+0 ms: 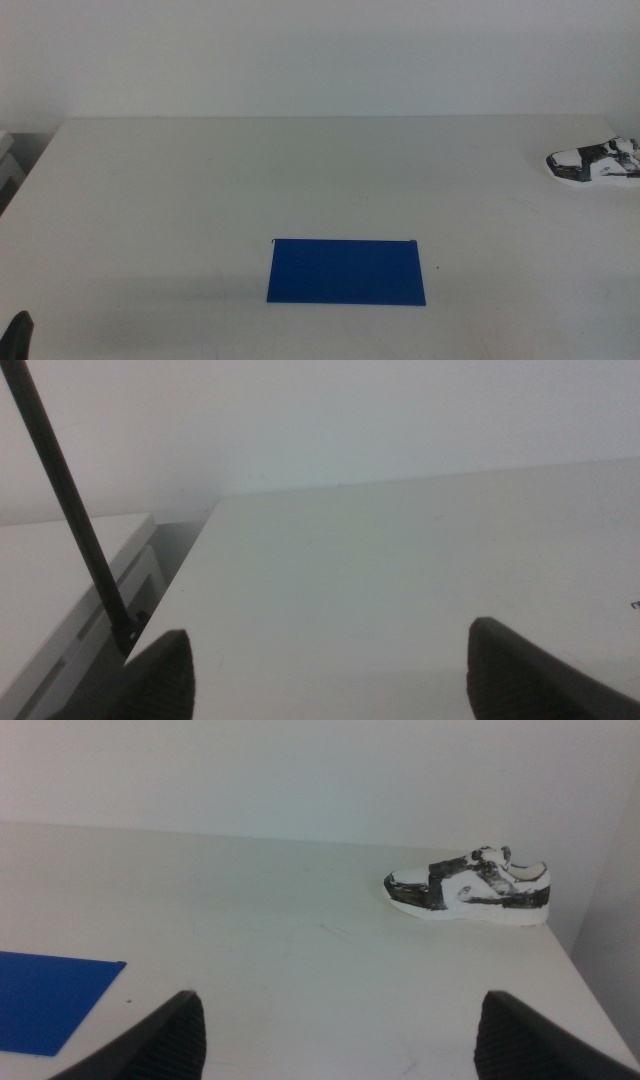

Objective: Use one arm to grab the shoe from the table and place it on the mat.

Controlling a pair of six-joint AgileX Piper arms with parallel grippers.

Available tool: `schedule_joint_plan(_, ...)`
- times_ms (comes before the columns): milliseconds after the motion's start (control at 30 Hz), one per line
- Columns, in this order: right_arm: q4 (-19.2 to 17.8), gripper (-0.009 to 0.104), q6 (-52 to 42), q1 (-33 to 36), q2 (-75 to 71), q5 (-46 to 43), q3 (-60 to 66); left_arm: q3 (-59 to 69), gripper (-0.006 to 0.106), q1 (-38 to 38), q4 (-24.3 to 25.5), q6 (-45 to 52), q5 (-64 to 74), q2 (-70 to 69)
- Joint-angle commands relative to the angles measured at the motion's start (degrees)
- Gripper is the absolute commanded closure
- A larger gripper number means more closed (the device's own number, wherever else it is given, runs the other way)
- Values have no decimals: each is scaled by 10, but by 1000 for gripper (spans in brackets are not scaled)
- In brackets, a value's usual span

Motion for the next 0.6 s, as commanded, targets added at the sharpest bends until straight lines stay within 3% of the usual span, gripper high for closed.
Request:
schedule_joint_plan(0,5,4,-5,-4,-11,-40,-12,2,7,-4,-6,-2,-45,-15)
schedule_joint_plan(233,33,4,-5,-4,29,-9,-75,2,7,-4,-6,-2,-45,-15)
schedule_joint_plan(567,10,4,-5,-4,163,26,-184,2,7,-4,-6,-2,-45,-15)
